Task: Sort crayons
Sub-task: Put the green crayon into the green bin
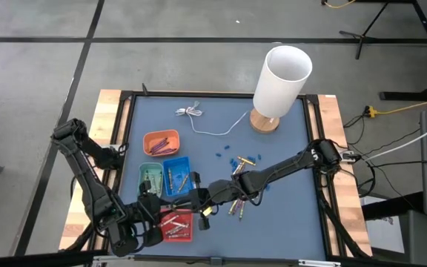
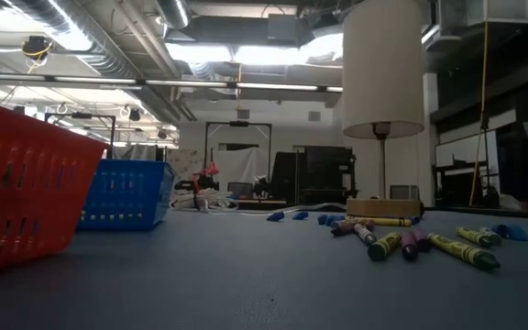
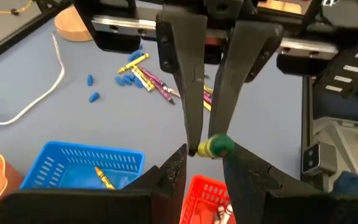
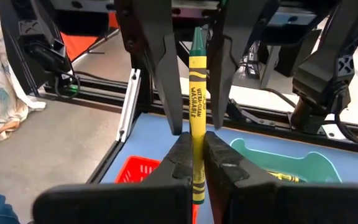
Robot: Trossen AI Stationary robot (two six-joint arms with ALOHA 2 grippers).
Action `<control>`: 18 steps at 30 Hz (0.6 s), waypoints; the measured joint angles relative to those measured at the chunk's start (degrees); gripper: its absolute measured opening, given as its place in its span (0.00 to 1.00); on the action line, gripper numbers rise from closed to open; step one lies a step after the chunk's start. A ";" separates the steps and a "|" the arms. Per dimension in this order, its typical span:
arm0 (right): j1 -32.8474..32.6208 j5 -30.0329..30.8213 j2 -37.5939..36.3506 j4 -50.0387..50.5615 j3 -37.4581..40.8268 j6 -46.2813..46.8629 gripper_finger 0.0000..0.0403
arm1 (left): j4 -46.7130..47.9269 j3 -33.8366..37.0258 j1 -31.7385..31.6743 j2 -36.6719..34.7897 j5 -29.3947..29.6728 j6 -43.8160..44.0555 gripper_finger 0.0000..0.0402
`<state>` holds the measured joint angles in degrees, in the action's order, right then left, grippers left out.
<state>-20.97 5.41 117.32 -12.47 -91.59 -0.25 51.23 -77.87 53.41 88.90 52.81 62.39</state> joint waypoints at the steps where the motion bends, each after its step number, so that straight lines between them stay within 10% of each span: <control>1: 0.00 0.00 0.00 0.11 0.00 -0.09 0.04 | -0.04 0.02 0.04 0.00 0.22 0.01 0.22; 18: -0.02 1.91 0.00 0.16 0.00 -0.14 0.04 | -1.39 0.00 -0.20 0.00 0.60 0.04 0.22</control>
<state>-20.99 7.32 117.32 -12.31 -91.59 -0.40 49.84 -77.87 53.21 88.90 53.41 62.43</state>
